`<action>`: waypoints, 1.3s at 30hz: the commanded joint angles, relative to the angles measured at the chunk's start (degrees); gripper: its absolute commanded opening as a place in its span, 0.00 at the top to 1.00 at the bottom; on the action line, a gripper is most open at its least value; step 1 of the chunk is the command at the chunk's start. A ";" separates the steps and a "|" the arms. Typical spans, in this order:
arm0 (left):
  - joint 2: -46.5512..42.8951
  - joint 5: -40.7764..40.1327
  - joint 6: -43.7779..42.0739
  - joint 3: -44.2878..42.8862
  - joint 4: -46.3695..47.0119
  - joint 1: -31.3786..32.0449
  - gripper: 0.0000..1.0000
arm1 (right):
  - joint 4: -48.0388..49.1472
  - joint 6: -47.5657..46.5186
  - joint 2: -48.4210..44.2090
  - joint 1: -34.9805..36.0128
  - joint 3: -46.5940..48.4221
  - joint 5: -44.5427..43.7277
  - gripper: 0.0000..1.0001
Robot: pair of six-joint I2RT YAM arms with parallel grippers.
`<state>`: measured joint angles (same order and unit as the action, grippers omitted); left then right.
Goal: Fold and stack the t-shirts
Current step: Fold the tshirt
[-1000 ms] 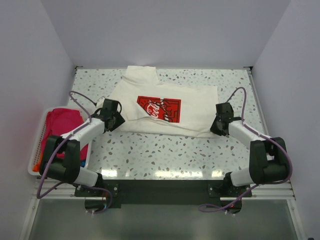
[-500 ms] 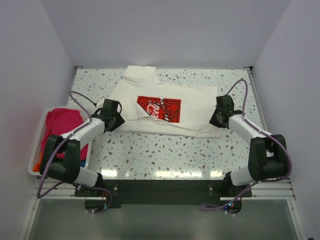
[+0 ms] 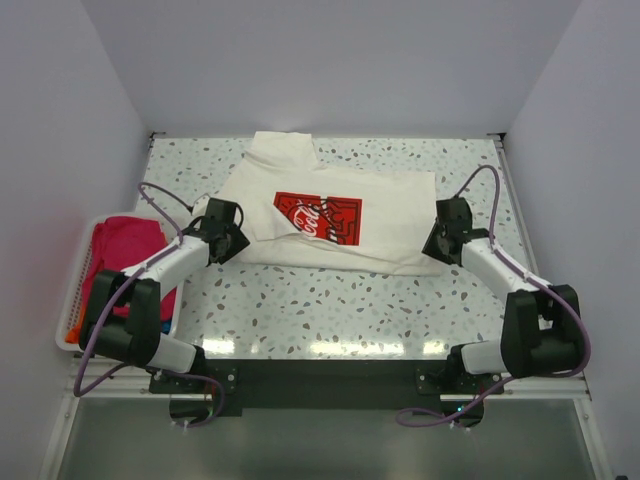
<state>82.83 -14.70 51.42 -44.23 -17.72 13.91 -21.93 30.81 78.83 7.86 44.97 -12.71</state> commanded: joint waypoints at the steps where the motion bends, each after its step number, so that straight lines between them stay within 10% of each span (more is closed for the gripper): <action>1: -0.39 0.11 -0.79 -0.60 0.23 -0.29 0.50 | 0.22 -0.92 -0.87 -0.21 -0.85 -3.11 0.67; 26: 0.76 1.51 -1.94 -0.77 1.28 -0.38 0.50 | 3.48 -0.84 4.32 -0.39 -1.55 -2.58 0.60; 39: 1.20 1.51 -2.02 -0.60 1.28 -0.38 0.50 | 4.18 -1.01 5.72 -0.83 0.03 -1.79 0.80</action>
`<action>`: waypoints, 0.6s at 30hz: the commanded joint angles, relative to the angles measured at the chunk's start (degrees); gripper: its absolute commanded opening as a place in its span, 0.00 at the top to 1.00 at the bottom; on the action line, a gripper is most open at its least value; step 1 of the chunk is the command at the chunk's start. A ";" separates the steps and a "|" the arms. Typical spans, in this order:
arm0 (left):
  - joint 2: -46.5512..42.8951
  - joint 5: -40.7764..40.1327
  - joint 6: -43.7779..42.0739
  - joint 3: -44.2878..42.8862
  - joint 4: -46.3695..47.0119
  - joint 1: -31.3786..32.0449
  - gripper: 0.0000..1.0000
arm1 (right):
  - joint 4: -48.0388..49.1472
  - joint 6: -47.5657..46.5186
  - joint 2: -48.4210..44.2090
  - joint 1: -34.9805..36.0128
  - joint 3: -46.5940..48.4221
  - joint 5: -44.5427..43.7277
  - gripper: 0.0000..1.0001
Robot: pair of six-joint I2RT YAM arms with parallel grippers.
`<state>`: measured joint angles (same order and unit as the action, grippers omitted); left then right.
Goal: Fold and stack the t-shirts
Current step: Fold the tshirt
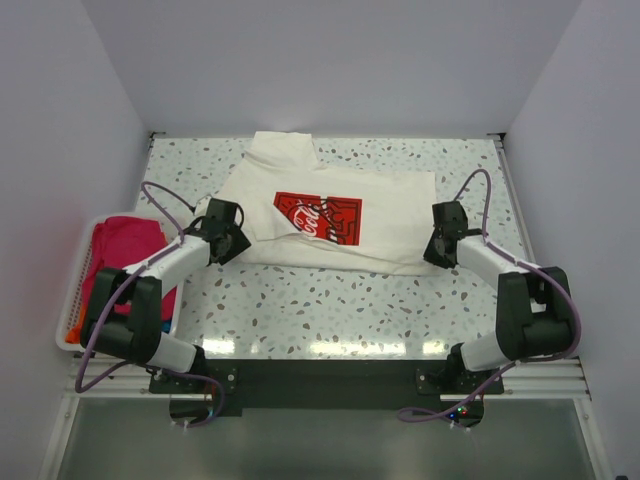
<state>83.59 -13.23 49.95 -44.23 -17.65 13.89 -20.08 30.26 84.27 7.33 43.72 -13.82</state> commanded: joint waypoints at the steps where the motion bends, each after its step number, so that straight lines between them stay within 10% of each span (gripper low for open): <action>1: 0.52 -0.04 -0.56 -0.60 1.21 -0.35 0.50 | 2.32 -0.38 0.28 -0.39 1.45 -0.50 0.84; 5: 0.52 -0.04 -0.74 -0.51 1.21 -0.35 0.50 | 1.97 -0.38 0.54 -0.48 2.42 -0.15 1.00; 18: 1.31 -0.21 -0.56 -0.42 0.69 -0.97 0.50 | 2.14 -0.55 2.30 -6.09 6.28 8.09 1.00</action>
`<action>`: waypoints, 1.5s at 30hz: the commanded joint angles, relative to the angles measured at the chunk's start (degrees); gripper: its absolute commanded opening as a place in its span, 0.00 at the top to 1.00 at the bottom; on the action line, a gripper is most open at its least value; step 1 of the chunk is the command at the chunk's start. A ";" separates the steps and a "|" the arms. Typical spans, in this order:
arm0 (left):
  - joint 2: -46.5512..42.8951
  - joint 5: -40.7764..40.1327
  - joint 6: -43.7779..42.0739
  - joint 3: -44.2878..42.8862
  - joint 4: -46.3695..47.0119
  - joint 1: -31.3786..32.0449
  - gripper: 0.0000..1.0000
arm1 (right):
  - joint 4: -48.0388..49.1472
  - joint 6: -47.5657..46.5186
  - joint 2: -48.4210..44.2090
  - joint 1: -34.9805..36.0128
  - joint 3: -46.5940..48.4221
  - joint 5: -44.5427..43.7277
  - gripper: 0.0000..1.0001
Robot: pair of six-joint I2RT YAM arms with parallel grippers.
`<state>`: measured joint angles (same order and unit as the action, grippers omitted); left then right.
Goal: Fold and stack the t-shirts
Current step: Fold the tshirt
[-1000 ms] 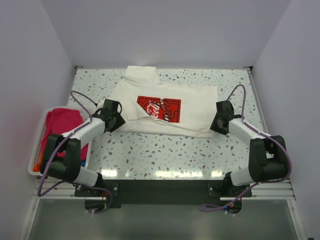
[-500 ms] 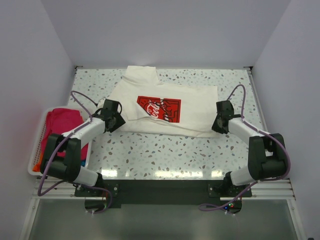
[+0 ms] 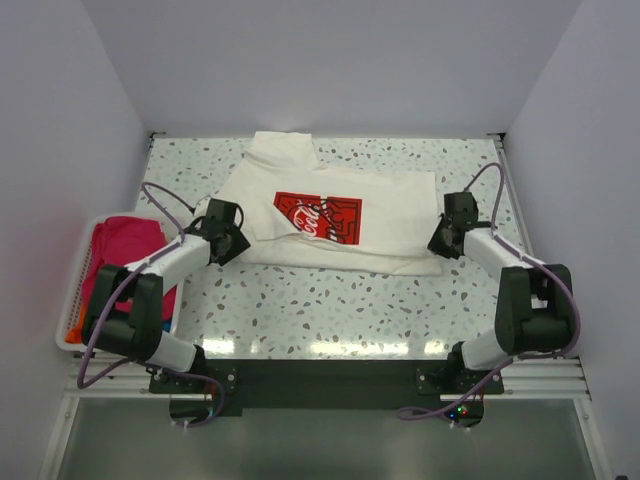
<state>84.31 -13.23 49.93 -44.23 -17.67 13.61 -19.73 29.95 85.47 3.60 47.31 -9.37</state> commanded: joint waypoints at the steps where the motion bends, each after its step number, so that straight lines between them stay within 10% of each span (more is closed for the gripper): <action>1: 0.59 -0.30 -0.62 -0.42 0.88 -0.69 0.50 | 1.97 -0.07 1.54 -2.89 3.05 4.61 1.00; 19: 2.08 0.58 -0.80 -0.16 1.23 -1.56 0.50 | 3.03 3.00 12.69 -7.81 13.07 12.79 0.98; 31: 0.06 5.23 -6.24 -3.14 3.43 -1.30 0.50 | 2.42 2.83 11.30 -8.34 16.32 12.62 0.51; 45: 7.43 5.59 -14.51 -13.95 3.09 10.47 0.59 | 0.65 0.63 -1.97 -1.67 10.09 6.47 0.45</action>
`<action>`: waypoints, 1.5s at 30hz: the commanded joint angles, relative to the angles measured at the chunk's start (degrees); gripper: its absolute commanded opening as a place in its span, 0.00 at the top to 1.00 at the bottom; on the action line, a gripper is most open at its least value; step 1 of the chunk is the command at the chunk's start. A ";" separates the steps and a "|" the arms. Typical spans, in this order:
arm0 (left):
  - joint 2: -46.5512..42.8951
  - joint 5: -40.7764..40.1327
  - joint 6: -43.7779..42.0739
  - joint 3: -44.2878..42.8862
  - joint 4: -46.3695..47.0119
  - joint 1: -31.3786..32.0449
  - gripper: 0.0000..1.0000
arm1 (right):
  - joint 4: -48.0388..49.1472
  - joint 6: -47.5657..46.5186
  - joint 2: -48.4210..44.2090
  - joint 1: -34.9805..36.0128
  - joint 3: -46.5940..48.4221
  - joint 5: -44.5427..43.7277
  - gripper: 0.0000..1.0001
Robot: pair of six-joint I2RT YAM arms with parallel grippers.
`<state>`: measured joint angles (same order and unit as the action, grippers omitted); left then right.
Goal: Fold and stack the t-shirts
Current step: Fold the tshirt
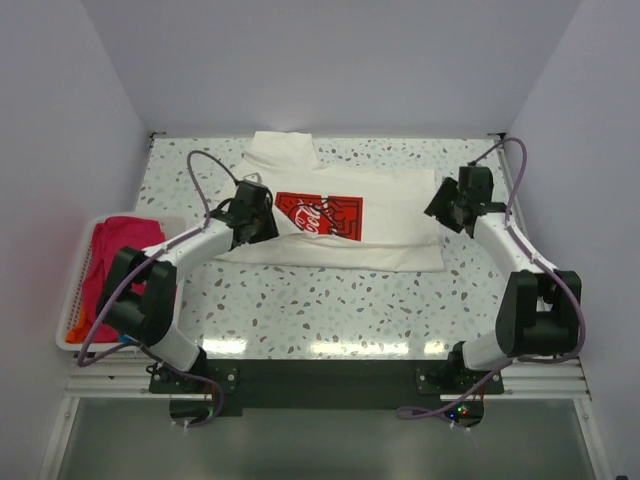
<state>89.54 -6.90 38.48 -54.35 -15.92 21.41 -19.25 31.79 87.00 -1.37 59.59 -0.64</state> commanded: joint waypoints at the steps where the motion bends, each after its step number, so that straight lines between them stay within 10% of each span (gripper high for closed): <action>1: 2.83 -1.01 -3.49 -5.05 0.90 4.07 0.60 | 0.26 -1.20 -4.11 4.08 -2.90 -2.52 0.45; 33: 19.00 -12.79 -9.12 -19.82 -4.55 12.96 0.48 | 4.83 0.73 -8.34 17.10 -14.15 -2.78 0.47; 45: 25.25 -15.17 -10.35 -27.30 -6.23 12.87 0.64 | 5.89 0.11 -7.38 17.36 -16.00 -3.22 0.48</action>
<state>113.93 -20.01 29.61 -78.59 -22.11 34.15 -16.36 32.32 80.09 15.75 44.25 -2.11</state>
